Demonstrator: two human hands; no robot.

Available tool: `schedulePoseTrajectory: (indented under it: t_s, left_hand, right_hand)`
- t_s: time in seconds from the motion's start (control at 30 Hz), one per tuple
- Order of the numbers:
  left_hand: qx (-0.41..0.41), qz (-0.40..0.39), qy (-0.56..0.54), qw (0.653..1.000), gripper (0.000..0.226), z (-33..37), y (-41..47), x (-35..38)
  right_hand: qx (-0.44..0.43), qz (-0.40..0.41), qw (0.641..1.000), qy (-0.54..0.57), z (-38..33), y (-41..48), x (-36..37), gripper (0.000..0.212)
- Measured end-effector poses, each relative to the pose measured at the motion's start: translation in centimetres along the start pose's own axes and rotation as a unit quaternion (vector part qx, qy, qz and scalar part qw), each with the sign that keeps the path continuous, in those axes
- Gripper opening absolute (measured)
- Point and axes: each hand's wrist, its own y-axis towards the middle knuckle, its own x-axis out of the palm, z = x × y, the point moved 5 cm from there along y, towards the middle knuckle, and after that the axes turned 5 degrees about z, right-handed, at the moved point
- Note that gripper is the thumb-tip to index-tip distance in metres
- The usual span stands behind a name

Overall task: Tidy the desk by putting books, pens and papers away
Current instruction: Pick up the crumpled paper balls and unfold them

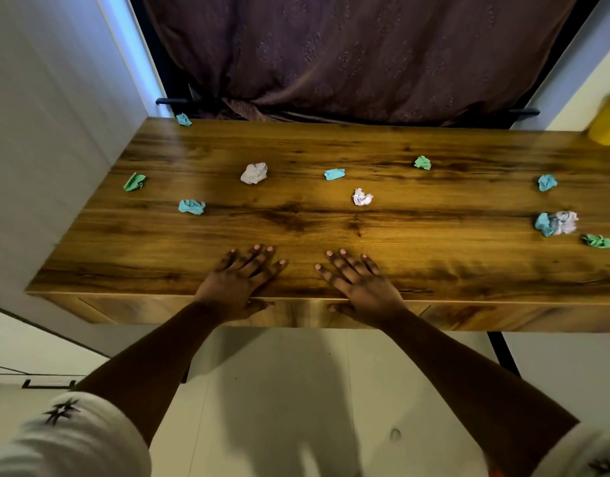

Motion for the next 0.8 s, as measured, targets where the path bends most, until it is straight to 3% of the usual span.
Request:
schedulePoseTrajectory:
  t_s: [0.43,0.6,0.7,0.8]
  left_hand:
    - [-0.033,-0.051,-0.091,0.994,0.091,-0.7,0.2,-0.2]
    - [-0.058,-0.024,-0.210,0.976,0.070,-1.0,-1.0,-0.8]
    - [-0.163,0.047,-0.331,0.928,0.067,-3.2,-3.1,-1.1]
    - [-0.313,0.127,-0.306,0.890,0.067,-8.1,-6.1,-1.4]
  right_hand:
    - [0.050,-0.072,0.993,0.085,0.1,0.2,-0.7,0.092]
    - [0.061,-0.052,0.990,0.120,0.4,0.3,-0.5,0.096]
    - [0.120,0.002,0.979,0.163,0.1,1.8,-1.1,0.090]
    - [0.106,0.019,0.982,0.152,-1.8,5.7,-1.9,0.072]
